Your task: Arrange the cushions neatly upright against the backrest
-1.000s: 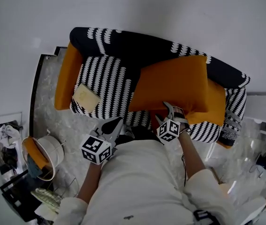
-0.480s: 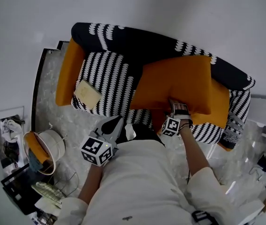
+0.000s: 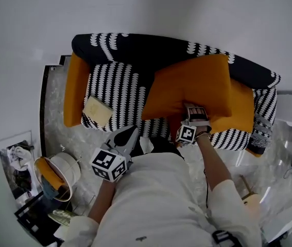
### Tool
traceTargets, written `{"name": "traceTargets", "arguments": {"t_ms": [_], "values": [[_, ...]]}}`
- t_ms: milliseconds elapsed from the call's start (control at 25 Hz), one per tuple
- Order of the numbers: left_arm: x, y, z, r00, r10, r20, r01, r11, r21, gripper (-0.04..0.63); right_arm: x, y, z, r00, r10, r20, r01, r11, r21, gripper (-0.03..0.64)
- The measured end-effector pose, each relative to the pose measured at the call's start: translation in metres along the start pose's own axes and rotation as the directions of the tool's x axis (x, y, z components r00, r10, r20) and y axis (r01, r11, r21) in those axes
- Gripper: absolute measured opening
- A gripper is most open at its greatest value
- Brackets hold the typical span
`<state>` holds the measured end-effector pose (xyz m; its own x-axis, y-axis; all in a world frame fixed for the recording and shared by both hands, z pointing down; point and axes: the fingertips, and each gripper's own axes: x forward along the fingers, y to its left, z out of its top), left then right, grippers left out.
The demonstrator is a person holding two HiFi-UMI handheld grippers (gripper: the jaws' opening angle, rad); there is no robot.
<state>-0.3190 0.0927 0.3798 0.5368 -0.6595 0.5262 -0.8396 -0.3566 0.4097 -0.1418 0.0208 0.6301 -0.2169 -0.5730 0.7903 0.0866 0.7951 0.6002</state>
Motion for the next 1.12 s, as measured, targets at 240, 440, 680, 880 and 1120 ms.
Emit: {"name": "traceTargets", "arguments": {"t_ms": [240,440,680,880,1120], "values": [[-0.001,0.016,0.002,1.0,-0.027,-0.015,0.027,1.0,0.002,0.012,-0.011,-0.021,0.016,1.0,0.012,-0.005,-0.012,0.995,0.102,0.154],[-0.012,0.039,0.005,0.998,-0.061,-0.02,0.061,0.998,-0.01,0.012,-0.023,-0.049,0.047,1.0,-0.022,-0.012,0.024,0.984,0.175,0.111],[-0.027,0.084,0.01,0.995,-0.098,-0.023,0.097,0.995,-0.033,0.012,-0.039,-0.106,0.104,0.992,-0.122,0.017,0.113,0.956,0.272,0.079],[-0.038,0.133,0.024,0.993,-0.116,-0.008,0.115,0.992,-0.043,0.012,-0.035,-0.135,0.171,0.992,-0.11,0.068,0.079,0.933,0.352,0.059],[-0.054,0.197,0.042,0.994,-0.112,0.01,0.112,0.992,-0.055,0.014,-0.016,-0.163,0.244,0.99,-0.097,0.104,0.039,0.887,0.46,0.046]]}}
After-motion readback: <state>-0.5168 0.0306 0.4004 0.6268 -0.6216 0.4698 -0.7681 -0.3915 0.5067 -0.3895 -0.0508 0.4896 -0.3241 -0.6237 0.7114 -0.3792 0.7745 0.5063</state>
